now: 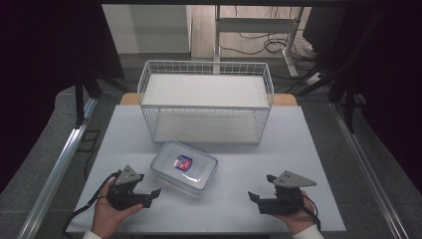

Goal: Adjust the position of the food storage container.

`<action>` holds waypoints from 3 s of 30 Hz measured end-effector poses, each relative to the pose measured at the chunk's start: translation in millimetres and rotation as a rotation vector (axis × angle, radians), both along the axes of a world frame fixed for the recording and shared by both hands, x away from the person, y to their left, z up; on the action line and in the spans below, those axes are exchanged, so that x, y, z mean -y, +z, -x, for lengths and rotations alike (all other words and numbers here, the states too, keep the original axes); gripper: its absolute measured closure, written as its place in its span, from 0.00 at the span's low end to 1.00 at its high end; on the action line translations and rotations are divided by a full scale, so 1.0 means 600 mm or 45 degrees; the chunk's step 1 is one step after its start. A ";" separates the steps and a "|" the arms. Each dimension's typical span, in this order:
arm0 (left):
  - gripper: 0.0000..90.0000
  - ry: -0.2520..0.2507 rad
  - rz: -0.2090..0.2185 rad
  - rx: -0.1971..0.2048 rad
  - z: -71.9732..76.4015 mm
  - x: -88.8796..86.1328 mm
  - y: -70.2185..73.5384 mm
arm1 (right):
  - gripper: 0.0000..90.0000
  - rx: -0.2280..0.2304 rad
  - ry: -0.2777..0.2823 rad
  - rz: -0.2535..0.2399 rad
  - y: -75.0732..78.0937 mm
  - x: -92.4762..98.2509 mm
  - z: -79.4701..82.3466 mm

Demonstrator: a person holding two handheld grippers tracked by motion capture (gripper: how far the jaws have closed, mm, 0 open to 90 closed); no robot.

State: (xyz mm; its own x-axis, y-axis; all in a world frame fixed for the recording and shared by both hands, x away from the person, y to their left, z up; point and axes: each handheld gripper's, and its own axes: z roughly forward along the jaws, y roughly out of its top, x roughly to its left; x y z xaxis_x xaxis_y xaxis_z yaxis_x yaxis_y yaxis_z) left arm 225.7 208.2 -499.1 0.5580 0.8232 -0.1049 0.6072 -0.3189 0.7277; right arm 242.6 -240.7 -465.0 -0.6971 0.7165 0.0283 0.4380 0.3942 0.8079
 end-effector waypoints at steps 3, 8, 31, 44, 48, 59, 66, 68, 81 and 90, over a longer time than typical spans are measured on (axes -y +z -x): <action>0.21 0.006 -0.009 0.001 0.001 0.000 0.000 | 0.18 -0.004 0.022 0.017 -0.003 0.001 -0.004; 0.21 -0.002 -0.002 0.002 0.003 0.001 0.000 | 0.18 -0.006 0.015 0.022 -0.002 0.001 -0.006; 0.26 -0.014 0.107 0.012 -0.004 -0.013 0.023 | 0.21 -0.011 0.011 0.027 0.000 -0.002 0.004; 0.31 0.021 0.091 0.008 -0.034 -0.034 0.075 | 0.21 -0.024 -0.008 0.039 -0.004 0.000 -0.002; 0.31 0.002 0.080 -0.002 -0.048 -0.035 0.087 | 0.21 -0.022 -0.016 0.039 -0.004 0.000 -0.003; 0.31 0.038 0.050 -0.047 -0.095 -0.045 0.095 | 0.21 -0.029 -0.019 0.045 -0.006 -0.001 -0.002; 0.42 0.048 0.023 -0.115 -0.133 -0.049 0.087 | 0.21 -0.044 -0.022 0.054 -0.011 0.000 -0.006; 0.48 0.048 0.007 -0.145 -0.144 -0.046 0.085 | 0.21 -0.045 -0.023 0.056 -0.012 0.000 -0.007; 1.00 0.001 -0.034 -0.344 -0.220 -0.033 0.044 | 0.22 -0.056 -0.039 0.066 -0.015 0.003 -0.009; 1.00 -0.022 -0.114 -0.369 -0.226 -0.018 0.027 | 0.22 -0.061 -0.041 0.072 -0.017 0.005 -0.011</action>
